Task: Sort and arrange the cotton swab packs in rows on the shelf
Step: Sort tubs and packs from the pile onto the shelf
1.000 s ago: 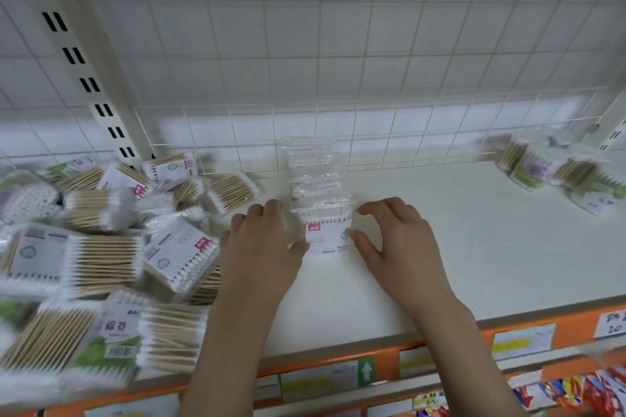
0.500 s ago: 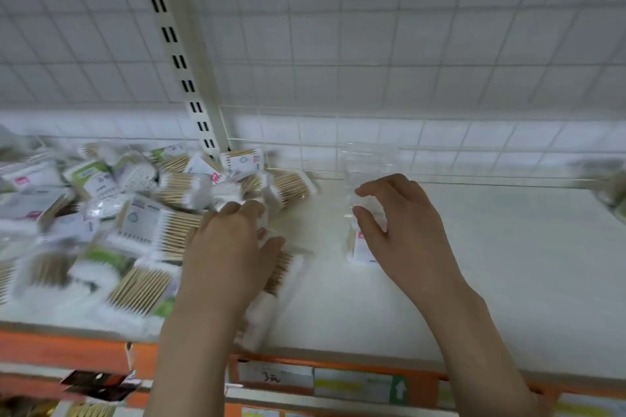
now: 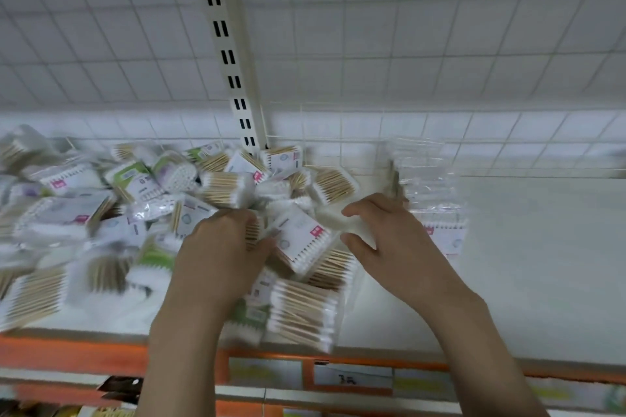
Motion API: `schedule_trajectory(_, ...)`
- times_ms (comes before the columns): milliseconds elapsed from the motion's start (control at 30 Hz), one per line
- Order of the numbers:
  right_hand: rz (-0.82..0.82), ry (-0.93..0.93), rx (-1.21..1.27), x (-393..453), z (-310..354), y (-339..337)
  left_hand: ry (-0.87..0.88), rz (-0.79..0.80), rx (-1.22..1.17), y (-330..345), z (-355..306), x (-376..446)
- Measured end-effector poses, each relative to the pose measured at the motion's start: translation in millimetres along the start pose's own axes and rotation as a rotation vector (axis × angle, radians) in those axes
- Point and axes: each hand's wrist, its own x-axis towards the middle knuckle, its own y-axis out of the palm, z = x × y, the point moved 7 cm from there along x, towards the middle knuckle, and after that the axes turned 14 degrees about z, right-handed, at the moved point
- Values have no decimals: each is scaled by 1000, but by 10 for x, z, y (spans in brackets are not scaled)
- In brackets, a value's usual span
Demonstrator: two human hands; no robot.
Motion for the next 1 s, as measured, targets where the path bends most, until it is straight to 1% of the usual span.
schedule_trajectory(100,99,66,7,40,-5,146,114,-10,14,-16,-24,117)
schedule_trajectory(200,195,136,35,3,-40,290,215,62,17,64,-108,250)
schedule_trajectory(267,214,199,40,-62,-83,348,281,106,3,134,-172,327)
schedule_trajectory(367,238,315,35,-186,-193,420,323,173,50,277,-225,430)
schedule_trajectory(433,243,373,54,-251,-245,465,372,180,76,318,-265,472)
schedule_trajectory(500,247,388,53,-276,-248,502,471,187,94,326,-332,491)
schedule_trajectory(567,235,396,46,-281,-231,510,573,266,92,360,-400,494)
schedule_trajectory(600,227,397,42,-281,-220,507,594,330,77,387,-416,496)
schedule_trajectory(667,218,401,40,-271,-207,504,594,448,50,441,-416,512)
schedule_trajectory(733,226,424,69,-254,-210,502,585,498,58,466,-396,534)
schedule_trajectory(800,224,445,117,-221,-217,498,579,492,80,453,-372,557)
schedule_trajectory(900,153,422,200,-168,-180,481,606,439,155,421,-378,560)
schedule_trajectory(1000,113,435,313,-176,-213,516,596,413,191,417,-371,570)
